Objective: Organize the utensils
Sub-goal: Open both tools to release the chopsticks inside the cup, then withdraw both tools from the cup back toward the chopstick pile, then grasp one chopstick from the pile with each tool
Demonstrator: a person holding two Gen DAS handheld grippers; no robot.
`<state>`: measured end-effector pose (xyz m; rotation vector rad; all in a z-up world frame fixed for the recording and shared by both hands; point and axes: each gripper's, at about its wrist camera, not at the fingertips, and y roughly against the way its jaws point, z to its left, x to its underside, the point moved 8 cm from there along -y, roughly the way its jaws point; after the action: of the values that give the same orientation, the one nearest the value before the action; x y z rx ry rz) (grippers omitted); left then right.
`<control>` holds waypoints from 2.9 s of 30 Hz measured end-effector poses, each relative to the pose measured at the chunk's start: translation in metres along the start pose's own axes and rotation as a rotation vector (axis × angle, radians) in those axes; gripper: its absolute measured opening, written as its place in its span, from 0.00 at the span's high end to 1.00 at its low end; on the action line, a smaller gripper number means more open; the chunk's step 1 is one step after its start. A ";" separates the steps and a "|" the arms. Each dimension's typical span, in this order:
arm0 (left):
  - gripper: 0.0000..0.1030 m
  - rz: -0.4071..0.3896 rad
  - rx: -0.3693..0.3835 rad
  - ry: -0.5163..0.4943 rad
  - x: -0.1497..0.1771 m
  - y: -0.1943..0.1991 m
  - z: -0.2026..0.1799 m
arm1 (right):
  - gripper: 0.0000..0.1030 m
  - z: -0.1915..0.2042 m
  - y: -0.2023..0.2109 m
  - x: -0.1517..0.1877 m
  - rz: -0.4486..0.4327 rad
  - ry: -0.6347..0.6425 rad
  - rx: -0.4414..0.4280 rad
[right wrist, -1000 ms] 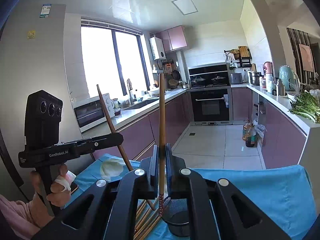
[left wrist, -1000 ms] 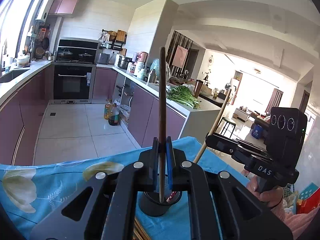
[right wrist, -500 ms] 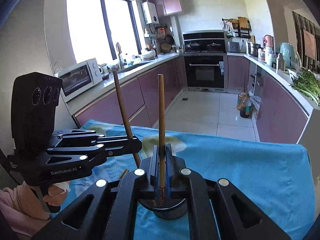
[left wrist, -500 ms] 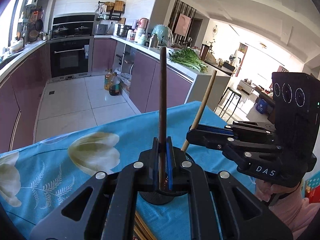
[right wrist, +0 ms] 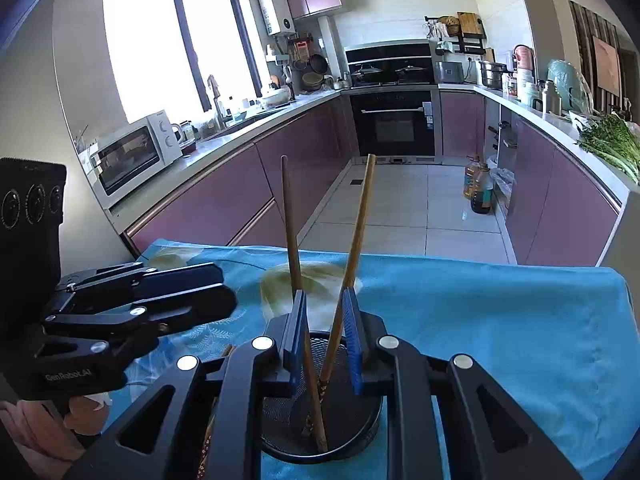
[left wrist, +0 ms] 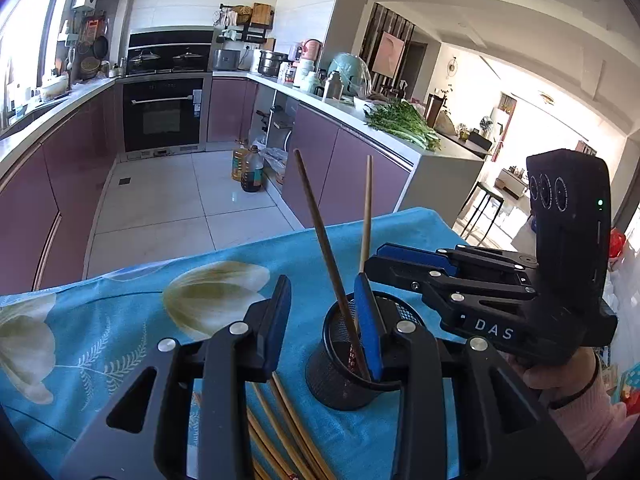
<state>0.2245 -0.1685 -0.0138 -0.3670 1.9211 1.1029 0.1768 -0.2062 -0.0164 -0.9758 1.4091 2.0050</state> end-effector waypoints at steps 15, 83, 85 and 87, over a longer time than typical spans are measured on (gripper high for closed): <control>0.54 0.023 -0.138 0.004 0.068 0.058 0.058 | 0.55 0.050 0.063 0.035 -0.086 0.104 -0.118; 0.92 0.277 -0.201 0.093 0.185 0.000 0.088 | 0.95 0.049 -0.039 0.140 0.239 -0.015 0.010; 0.93 0.267 -0.196 0.110 0.184 0.004 0.089 | 0.95 0.049 -0.035 0.139 0.228 -0.015 0.004; 0.93 0.257 -0.186 0.113 0.185 0.008 0.087 | 0.95 0.050 -0.030 0.137 0.219 -0.012 -0.013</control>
<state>0.1590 -0.0644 -0.1772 -0.2941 2.0098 1.4638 0.1008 -0.1489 -0.1313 -0.8442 1.5562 2.1736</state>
